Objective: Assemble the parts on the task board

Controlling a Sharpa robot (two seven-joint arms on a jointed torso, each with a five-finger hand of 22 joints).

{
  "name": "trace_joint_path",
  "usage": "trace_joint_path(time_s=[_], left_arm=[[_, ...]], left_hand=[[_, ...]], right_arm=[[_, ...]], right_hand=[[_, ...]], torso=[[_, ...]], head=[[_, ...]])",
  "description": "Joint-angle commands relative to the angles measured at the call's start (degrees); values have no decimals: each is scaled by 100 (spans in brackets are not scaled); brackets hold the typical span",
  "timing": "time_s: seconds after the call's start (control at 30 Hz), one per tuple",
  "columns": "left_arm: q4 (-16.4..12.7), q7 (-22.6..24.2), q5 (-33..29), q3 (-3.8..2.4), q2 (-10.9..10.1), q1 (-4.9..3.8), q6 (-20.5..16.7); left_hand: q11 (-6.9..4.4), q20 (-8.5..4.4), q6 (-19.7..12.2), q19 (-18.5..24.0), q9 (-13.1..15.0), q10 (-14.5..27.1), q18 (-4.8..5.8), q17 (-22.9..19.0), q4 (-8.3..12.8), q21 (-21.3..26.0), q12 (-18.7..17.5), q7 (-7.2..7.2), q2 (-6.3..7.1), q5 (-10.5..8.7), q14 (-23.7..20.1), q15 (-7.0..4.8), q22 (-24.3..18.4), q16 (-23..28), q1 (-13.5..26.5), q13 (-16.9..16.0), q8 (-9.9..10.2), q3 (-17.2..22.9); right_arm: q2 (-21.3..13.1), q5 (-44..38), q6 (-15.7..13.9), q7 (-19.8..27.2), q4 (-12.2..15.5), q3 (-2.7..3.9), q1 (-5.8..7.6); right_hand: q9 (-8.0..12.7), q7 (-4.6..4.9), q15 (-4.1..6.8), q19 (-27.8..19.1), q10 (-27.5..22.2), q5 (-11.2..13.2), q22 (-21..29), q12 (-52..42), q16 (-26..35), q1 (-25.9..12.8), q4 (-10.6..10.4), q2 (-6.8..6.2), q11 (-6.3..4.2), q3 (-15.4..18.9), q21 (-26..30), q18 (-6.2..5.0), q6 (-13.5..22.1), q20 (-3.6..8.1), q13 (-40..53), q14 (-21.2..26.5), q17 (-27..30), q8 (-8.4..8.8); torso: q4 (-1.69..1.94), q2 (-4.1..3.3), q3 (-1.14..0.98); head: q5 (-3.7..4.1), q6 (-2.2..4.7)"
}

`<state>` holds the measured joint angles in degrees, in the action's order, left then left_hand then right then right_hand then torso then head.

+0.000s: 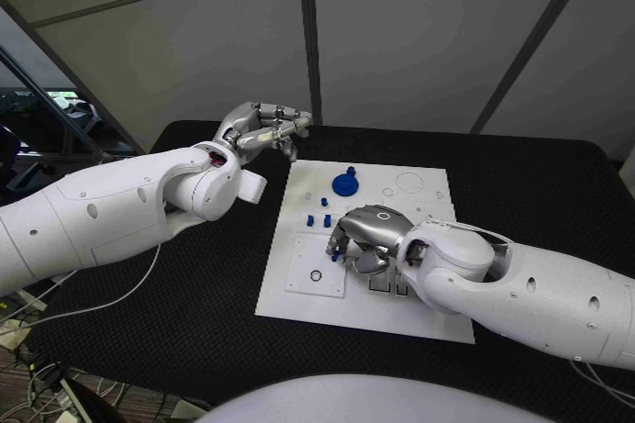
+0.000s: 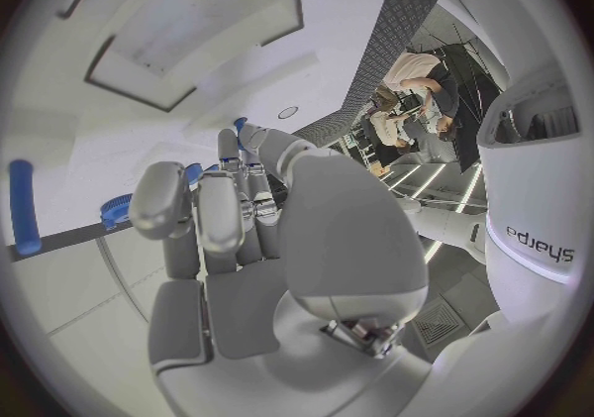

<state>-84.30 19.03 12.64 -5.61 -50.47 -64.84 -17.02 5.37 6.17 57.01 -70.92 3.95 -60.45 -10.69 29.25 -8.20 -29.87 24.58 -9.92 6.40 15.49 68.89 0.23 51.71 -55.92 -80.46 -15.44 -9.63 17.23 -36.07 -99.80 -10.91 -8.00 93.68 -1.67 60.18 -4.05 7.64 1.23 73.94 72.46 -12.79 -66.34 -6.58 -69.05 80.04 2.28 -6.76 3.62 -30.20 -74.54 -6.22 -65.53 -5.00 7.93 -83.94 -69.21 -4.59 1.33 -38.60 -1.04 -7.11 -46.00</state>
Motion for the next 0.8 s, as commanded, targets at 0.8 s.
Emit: trace_joint_path(time_s=[0.8], left_arm=[[7,-91,-18,-3,12,-9,149]], left_hand=[[-6,9,-72,37,-9,63,34,-19,0,60,47,-5,29,3,-6,51,-27,44,-28,-10,-34,-44]], right_arm=[[39,-166,165,-169,-36,-83,-2]], right_hand=[[46,209,-168,-184,-528,-68,161,291,-25,-378,-153,-211,178,245,88,46,469,-118,-166,-278,143,117]], torso=[[0,7,3]], head=[[-2,4]])
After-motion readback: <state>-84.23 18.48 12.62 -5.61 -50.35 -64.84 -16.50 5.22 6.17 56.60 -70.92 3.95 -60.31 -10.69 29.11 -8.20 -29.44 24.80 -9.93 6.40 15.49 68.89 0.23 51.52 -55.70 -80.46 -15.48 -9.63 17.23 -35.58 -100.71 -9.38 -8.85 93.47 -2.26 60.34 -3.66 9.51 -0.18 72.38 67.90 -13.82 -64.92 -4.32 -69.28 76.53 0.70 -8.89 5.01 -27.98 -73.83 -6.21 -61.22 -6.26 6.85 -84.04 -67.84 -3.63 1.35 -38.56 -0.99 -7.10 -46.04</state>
